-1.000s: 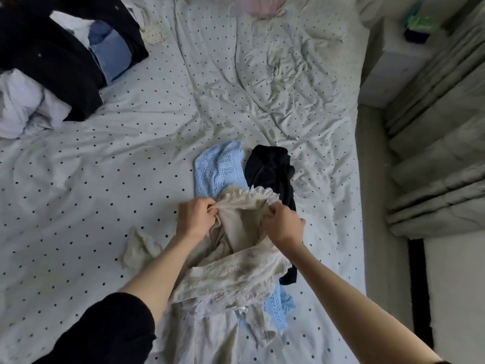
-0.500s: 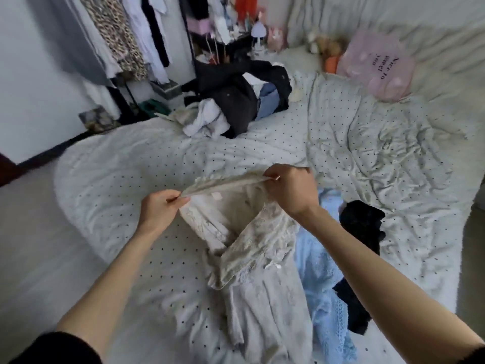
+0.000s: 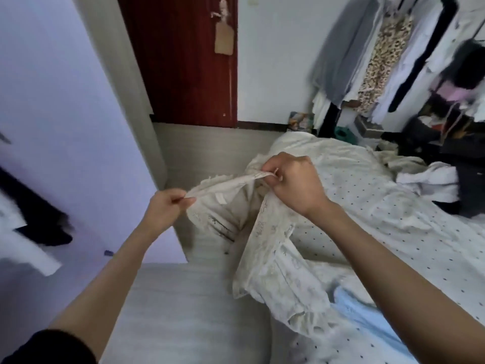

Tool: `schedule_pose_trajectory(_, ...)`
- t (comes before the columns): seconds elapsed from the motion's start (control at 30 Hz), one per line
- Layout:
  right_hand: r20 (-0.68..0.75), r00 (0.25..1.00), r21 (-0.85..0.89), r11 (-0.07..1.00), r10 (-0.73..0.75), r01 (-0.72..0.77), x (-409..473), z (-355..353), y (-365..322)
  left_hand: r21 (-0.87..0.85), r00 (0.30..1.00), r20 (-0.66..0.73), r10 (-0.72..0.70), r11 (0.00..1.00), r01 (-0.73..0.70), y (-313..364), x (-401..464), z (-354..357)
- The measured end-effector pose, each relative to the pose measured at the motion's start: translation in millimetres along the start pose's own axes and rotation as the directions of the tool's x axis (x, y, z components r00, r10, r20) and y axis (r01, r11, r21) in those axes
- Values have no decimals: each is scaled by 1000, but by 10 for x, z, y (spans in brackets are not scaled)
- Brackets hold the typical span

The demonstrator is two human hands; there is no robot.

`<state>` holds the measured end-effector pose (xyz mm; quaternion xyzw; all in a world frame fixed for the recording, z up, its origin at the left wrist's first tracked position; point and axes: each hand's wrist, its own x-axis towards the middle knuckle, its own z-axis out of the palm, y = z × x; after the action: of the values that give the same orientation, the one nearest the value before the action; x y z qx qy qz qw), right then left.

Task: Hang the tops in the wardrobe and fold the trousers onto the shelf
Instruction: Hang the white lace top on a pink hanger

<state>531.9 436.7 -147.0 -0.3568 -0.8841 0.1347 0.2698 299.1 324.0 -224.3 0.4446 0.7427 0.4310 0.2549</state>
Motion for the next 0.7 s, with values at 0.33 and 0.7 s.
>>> schedule_pose_trajectory(0.33, 340, 843, 372, 883, -417, 286, 600, 1605, -1896, 28, 860, -363, -359, 918, 395, -1282, -1007, -1773)
schedule_pose_trajectory(0.7, 595, 473, 459, 758, -650, 464, 1572, 2717, -3021, -150, 570, -599, -562, 778, 610, -1362, -1674, -2867)
